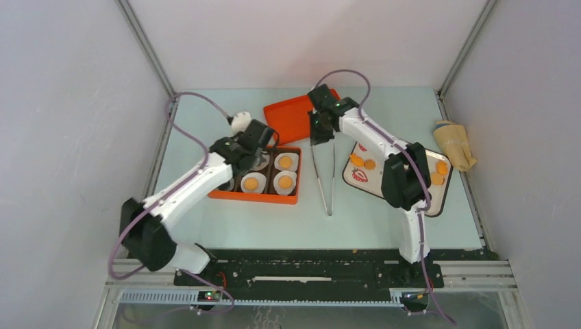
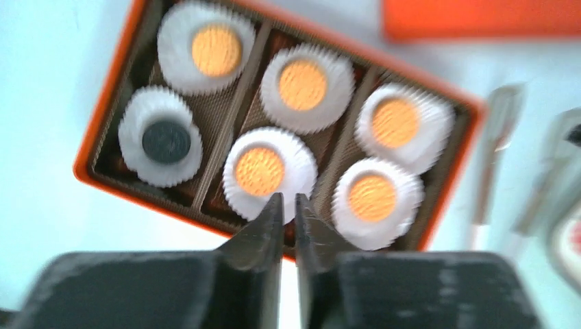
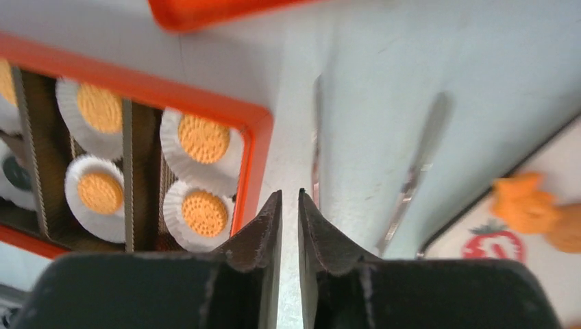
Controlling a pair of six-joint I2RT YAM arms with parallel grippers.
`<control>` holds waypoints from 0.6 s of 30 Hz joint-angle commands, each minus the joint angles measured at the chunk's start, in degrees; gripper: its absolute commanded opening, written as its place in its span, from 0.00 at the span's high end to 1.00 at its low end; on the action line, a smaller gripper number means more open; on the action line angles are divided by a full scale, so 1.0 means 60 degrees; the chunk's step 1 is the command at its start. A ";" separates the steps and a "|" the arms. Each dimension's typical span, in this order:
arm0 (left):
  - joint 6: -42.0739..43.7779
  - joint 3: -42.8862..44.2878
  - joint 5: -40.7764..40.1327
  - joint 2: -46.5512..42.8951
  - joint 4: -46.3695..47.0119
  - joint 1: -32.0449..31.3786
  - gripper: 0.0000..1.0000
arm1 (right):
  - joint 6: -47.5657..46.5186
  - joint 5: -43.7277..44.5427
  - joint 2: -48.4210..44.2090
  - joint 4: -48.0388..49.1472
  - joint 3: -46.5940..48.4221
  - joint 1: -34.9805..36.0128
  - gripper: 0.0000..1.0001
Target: Pack the cookies
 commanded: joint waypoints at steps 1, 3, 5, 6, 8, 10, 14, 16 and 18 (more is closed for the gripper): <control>0.0433 0.1086 -0.0655 -0.1194 0.0497 0.0346 0.74 | -0.0525 0.1236 -0.0409 -0.0847 0.1879 -0.1022 0.78; 0.0771 0.1114 -0.0477 -0.1338 0.1104 0.0430 0.61 | -0.0562 0.1216 0.0257 -0.1440 0.3000 -0.1458 0.71; 0.1245 0.1166 -0.0252 -0.1288 0.1607 0.0520 0.58 | -0.0572 0.1232 0.1087 -0.2013 0.4279 -0.1815 0.69; 0.1335 0.1273 -0.0167 -0.1220 0.1665 0.0553 0.57 | -0.0571 0.1227 0.1519 -0.2266 0.4977 -0.1970 0.65; 0.1663 0.1485 0.0027 -0.1114 0.1787 0.0596 0.57 | -0.0500 0.1204 0.2362 -0.2640 0.6061 -0.2296 0.60; 0.1937 0.1438 0.0393 -0.1161 0.2106 0.0611 0.54 | -0.0443 0.1157 0.2802 -0.2572 0.6351 -0.2588 0.59; 0.2163 0.0872 0.1148 -0.1478 0.2903 0.0626 0.45 | -0.0291 0.0767 0.3049 -0.1781 0.5625 -0.3078 0.58; 0.2226 0.0728 0.1328 -0.1490 0.3072 0.0634 0.44 | -0.0312 0.0812 0.3225 -0.1691 0.5538 -0.3154 0.57; 0.2251 0.0670 0.1387 -0.1448 0.3116 0.0631 0.44 | -0.0336 0.0716 0.3398 -0.1617 0.5528 -0.3160 0.57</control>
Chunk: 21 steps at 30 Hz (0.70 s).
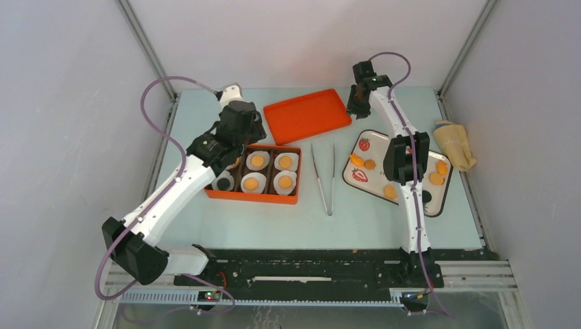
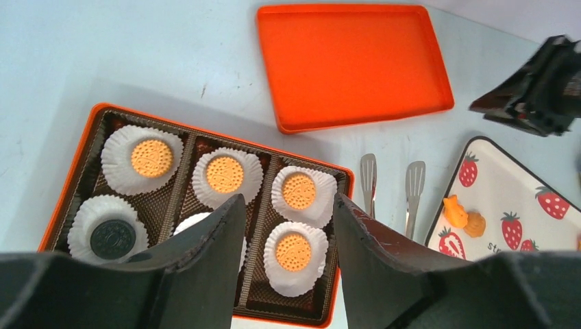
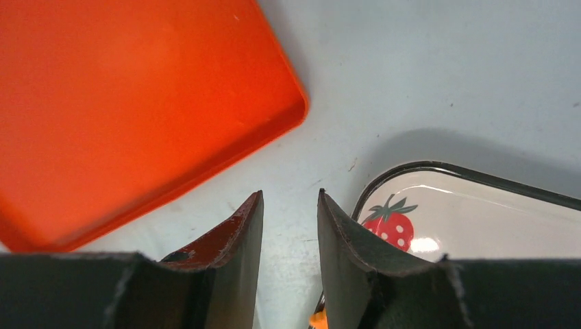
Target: Pack the cookies
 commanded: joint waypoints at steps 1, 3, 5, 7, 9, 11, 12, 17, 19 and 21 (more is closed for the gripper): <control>0.0418 -0.0300 0.0463 -0.0202 0.0720 0.0041 0.44 | 0.0024 -0.0279 0.0141 0.0044 0.0037 0.0028 0.57; 0.0429 -0.0305 0.0493 -0.0134 0.0730 0.0055 0.45 | 0.0045 -0.0352 0.0303 0.0071 0.0020 0.0042 0.57; 0.0427 -0.0330 0.0531 -0.0107 0.0742 0.0050 0.45 | 0.0065 -0.0407 0.0451 0.0115 -0.0001 0.0042 0.57; 0.0428 -0.0401 0.0557 -0.0094 0.0803 0.0057 0.45 | 0.0073 -0.0471 0.0521 0.0250 -0.0068 0.0053 0.58; 0.0431 -0.0481 0.0546 -0.0062 0.0831 0.0050 0.45 | 0.0103 -0.0627 0.0510 0.0450 -0.0185 0.0082 0.58; 0.0435 -0.0547 0.0577 -0.0004 0.0855 0.0051 0.45 | 0.0164 -0.0729 0.0514 0.0651 -0.0188 0.0113 0.58; 0.0434 -0.0590 0.0615 0.0035 0.0872 0.0050 0.45 | 0.0181 -0.0869 0.0548 0.0756 -0.0171 0.0135 0.58; 0.0374 -0.0823 0.0887 0.0059 0.0963 0.0050 0.45 | 0.0597 -0.1945 0.1107 0.0861 0.0098 0.0127 0.69; 0.0379 -0.0969 0.1004 0.0012 0.1035 0.0052 0.46 | 0.0787 -0.2344 0.1208 0.1117 -0.0056 0.0129 0.74; 0.0394 -0.1120 0.1132 -0.0046 0.1112 0.0050 0.46 | 0.1011 -0.2624 0.1281 0.1443 -0.0144 0.0137 0.78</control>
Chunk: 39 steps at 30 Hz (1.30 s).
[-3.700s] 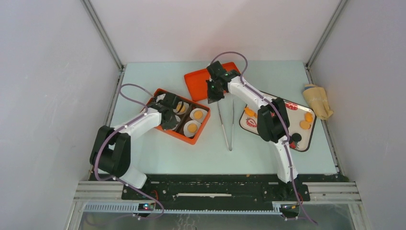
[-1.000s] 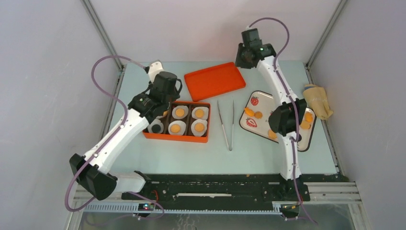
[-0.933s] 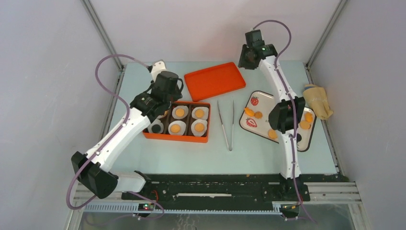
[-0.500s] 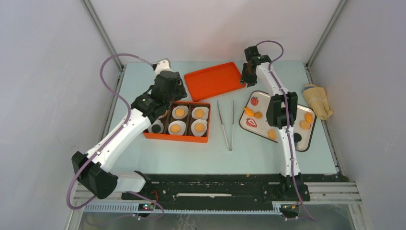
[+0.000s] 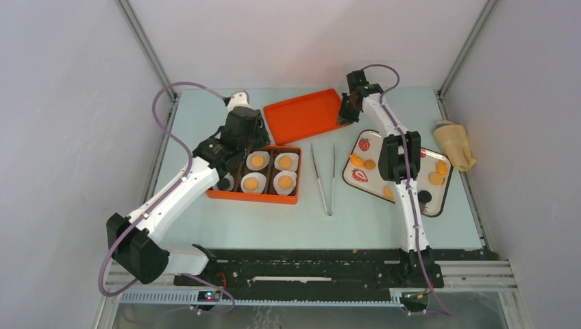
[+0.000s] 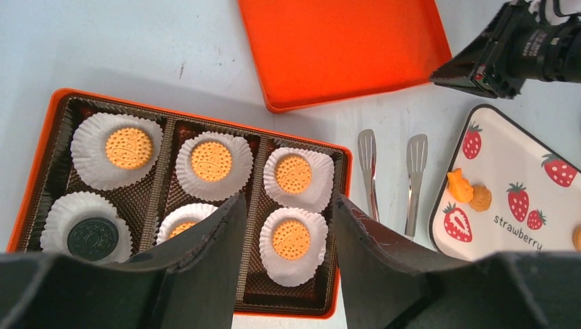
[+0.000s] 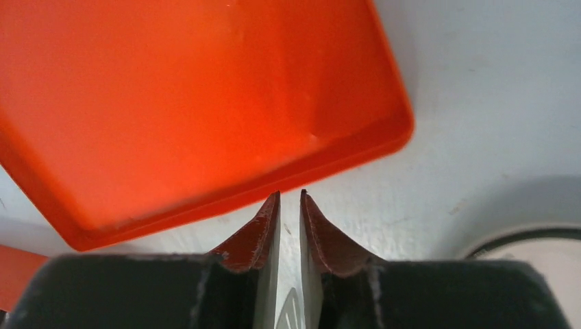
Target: Pack the cookies
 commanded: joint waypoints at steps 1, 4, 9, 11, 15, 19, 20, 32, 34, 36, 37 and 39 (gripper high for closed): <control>0.0155 -0.0416 0.0348 -0.0136 0.0397 0.0043 0.46 | 0.0663 -0.1054 0.0318 0.0783 0.0032 0.0064 0.81; 0.0210 -0.0576 0.0412 -0.0230 0.0500 0.0050 0.46 | 0.0934 -0.1144 0.0397 0.1056 0.0039 0.0048 0.87; 0.0276 -0.0812 0.0417 -0.0360 0.0677 0.0044 0.46 | 0.1453 -0.1452 0.0850 0.1085 0.0516 -0.0017 0.90; 0.0273 -0.0860 0.0459 -0.0349 0.0691 0.0043 0.46 | 0.1537 -0.1340 0.0937 0.0988 0.0593 -0.0026 0.91; 0.0232 -0.0944 0.0580 -0.0229 0.0751 0.0043 0.46 | 0.1570 -0.1423 0.1010 0.0686 0.0562 -0.0055 0.92; 0.0152 -0.1011 0.0684 -0.0170 0.0731 0.0043 0.46 | 0.1256 -0.1343 0.0665 0.0360 -0.0159 -0.0070 0.92; 0.0146 -0.1022 0.0721 -0.0184 0.0720 0.0043 0.46 | 0.1197 -0.1281 0.0393 0.0436 -0.0609 -0.0063 0.93; -0.0126 -0.1480 0.1359 -0.0520 0.0845 0.0030 0.46 | 0.0274 -0.0071 -0.2816 0.1578 -0.4709 -0.0064 0.91; -0.0172 -0.1552 0.1389 -0.0531 0.0867 0.0030 0.46 | 0.0019 0.0306 -0.3075 0.1638 -0.4457 0.0014 0.86; -0.0177 -0.1547 0.1391 -0.0533 0.0866 0.0029 0.46 | -0.0222 0.1094 -0.3213 0.1491 -0.4064 0.0119 0.81; -0.0170 -0.1561 0.1391 -0.0556 0.0865 0.0039 0.47 | -0.0308 0.1512 -0.3214 0.1358 -0.3807 0.0156 0.78; -0.0162 -0.1551 0.1358 -0.0601 0.0849 0.0028 0.46 | -0.0406 0.2181 -0.3027 0.0944 -0.3165 0.0152 0.75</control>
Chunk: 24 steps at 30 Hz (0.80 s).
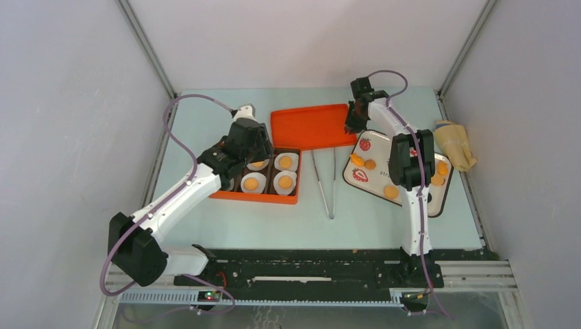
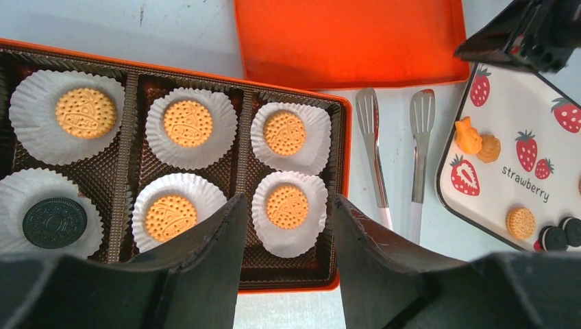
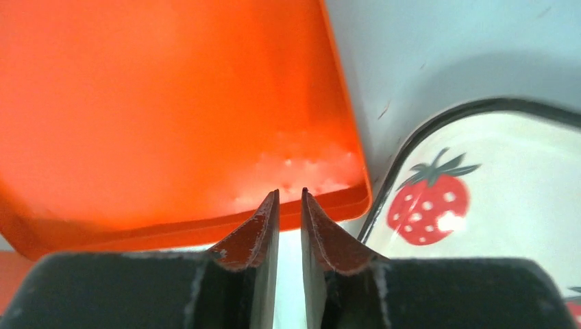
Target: Pack the cookies
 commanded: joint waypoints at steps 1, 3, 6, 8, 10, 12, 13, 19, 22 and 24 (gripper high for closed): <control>-0.0066 -0.0148 0.0125 -0.0454 0.0242 0.0028 0.46 | -0.0679 0.1901 -0.0497 -0.0639 0.1557 0.0105 0.74; -0.0051 -0.0148 0.0120 -0.0489 0.0240 0.0035 0.46 | -0.0730 0.2228 0.0023 -0.1269 0.2412 0.0021 0.73; -0.0022 -0.0148 0.0103 -0.0526 0.0215 0.0035 0.46 | -0.0809 0.2125 0.0816 -0.1601 0.3305 -0.0113 0.73; 0.0005 -0.0159 0.0085 -0.0551 0.0185 0.0036 0.46 | -0.0861 0.2041 0.1186 -0.1574 0.3539 -0.0164 0.73; 0.0023 -0.0175 0.0013 -0.0574 0.0161 0.0028 0.46 | -0.0844 0.1900 0.1368 -0.1450 0.3538 -0.0209 0.73; 0.0028 -0.0177 -0.0050 -0.0561 0.0124 0.0029 0.46 | -0.0822 0.1764 0.1507 -0.1406 0.3553 -0.0226 0.72; 0.0041 -0.0163 -0.0076 -0.0546 0.0099 0.0028 0.46 | -0.0819 0.1721 0.1581 -0.1392 0.3552 -0.0228 0.71; 0.0080 -0.0062 -0.0158 -0.0388 0.0021 0.0035 0.46 | -0.0860 0.1685 0.1899 -0.1501 0.3496 -0.0272 0.62; 0.0082 -0.0043 -0.0144 -0.0347 0.0020 0.0028 0.46 | -0.0908 0.1769 0.2012 -0.1570 0.3443 -0.0287 0.62; 0.0079 -0.0031 -0.0138 -0.0327 0.0020 0.0030 0.46 | -0.0920 0.1809 0.2083 -0.1566 0.3383 -0.0300 0.63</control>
